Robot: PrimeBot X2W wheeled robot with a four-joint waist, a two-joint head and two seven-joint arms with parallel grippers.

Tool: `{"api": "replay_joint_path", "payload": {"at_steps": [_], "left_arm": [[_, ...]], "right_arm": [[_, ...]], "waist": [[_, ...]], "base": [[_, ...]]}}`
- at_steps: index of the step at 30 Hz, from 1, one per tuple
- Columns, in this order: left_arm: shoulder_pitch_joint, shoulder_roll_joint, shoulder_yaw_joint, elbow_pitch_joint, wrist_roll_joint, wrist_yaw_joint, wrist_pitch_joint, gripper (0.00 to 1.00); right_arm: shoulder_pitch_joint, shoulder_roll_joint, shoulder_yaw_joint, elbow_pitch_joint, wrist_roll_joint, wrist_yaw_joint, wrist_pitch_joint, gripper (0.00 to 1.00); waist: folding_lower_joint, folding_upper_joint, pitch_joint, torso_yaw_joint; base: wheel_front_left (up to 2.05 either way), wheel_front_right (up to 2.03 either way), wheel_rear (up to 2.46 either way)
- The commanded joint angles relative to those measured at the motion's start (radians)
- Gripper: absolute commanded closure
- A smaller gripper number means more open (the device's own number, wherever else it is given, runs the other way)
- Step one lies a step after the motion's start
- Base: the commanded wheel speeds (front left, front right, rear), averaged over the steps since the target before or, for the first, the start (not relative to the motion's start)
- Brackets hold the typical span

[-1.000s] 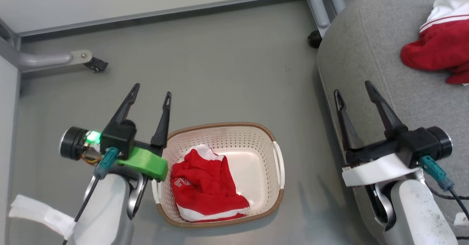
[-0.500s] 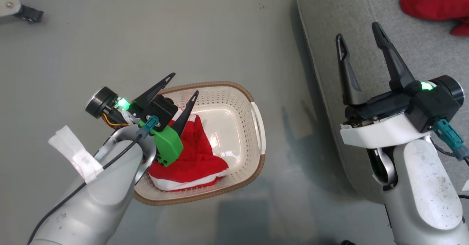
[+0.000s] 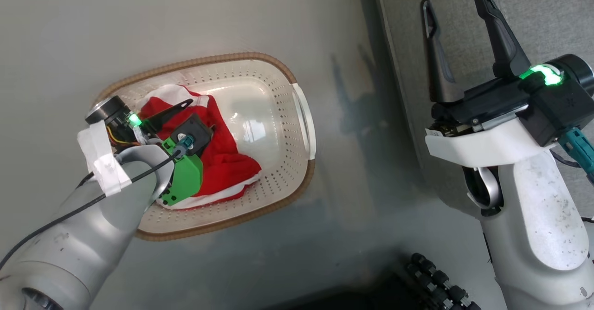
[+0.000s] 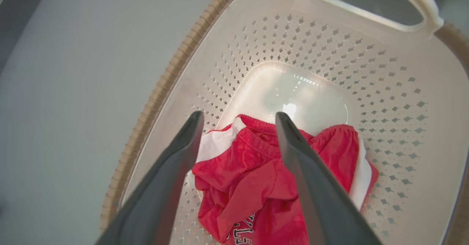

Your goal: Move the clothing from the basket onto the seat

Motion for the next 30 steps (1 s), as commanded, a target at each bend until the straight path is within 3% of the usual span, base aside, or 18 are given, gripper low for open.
{"api": "replay_joint_path", "payload": {"at_steps": [1,10,15,23,30], "left_arm": [[-0.033,0.013,-0.031,0.018,-0.013,-0.002,0.006,0.00],[-0.117,0.034,-0.186,0.084,-0.079,-0.002,0.069,0.00],[-0.130,0.044,-0.202,0.094,-0.084,-0.002,0.137,0.00],[-0.121,0.064,-0.204,0.092,0.016,-0.002,0.278,0.00],[-0.148,0.065,-0.204,0.100,0.069,-0.002,0.326,0.00]], "right_arm": [[-0.018,-0.001,0.003,-0.009,0.007,-0.001,-0.002,0.00],[-0.039,-0.001,0.010,-0.041,0.008,-0.001,-0.002,0.00],[-0.049,-0.002,0.011,-0.051,0.007,-0.001,-0.002,0.00],[-0.056,-0.002,0.008,-0.070,-0.003,-0.001,-0.002,0.00],[-0.041,-0.002,-0.001,-0.102,-0.021,-0.001,-0.002,0.00]], "waist": [[0.0000,-0.0001,0.082,-0.040],[0.0000,-0.0001,0.173,-0.056],[0.0000,-0.0001,0.207,-0.058],[0.0000,-0.0001,0.249,-0.060],[0.0000,-0.0001,0.290,-0.066]], "base": [[0.00,0.00,0.00],[0.00,0.00,0.00],[0.00,0.00,0.00],[0.00,0.00,0.00],[0.00,0.00,0.00]]}}
